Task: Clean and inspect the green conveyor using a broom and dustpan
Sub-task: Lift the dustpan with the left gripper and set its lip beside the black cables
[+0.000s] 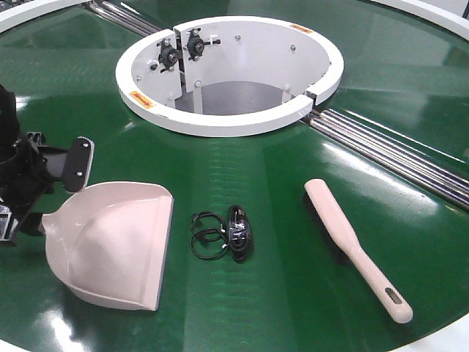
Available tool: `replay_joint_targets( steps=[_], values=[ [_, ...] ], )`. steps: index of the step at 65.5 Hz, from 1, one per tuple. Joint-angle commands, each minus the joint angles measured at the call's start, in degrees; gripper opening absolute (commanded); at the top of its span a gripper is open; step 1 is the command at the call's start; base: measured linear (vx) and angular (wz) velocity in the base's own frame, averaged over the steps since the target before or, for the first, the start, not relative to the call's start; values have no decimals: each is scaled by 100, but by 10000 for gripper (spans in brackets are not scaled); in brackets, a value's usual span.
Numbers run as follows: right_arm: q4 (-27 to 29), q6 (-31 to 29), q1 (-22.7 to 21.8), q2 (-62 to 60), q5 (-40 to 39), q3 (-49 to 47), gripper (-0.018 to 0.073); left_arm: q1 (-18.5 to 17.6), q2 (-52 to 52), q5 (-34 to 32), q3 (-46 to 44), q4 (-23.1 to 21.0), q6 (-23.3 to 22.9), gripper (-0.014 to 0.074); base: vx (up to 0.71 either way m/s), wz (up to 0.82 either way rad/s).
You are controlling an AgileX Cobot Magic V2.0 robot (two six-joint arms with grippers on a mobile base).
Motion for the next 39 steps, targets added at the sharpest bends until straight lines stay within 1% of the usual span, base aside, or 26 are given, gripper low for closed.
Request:
replay_joint_targets(
  steps=[1, 29, 34, 39],
  values=[
    [-40, -4, -35, -65, -426, 20, -8, -23, -59, -6, -149, 5, 172, 503, 0, 0],
    [-39, -4, -35, -60, -426, 20, -8, -5, 513, -4, -149, 114, 178, 501, 0, 0],
    [-39, -4, -35, -60, -426, 20, -8, -5, 577, 24, -144, 166, 173, 483, 0, 0],
    [-39, -4, -35, -60, -426, 20, -8, -5, 632, 101, -144, 331, 173, 446, 0, 0]
  ],
)
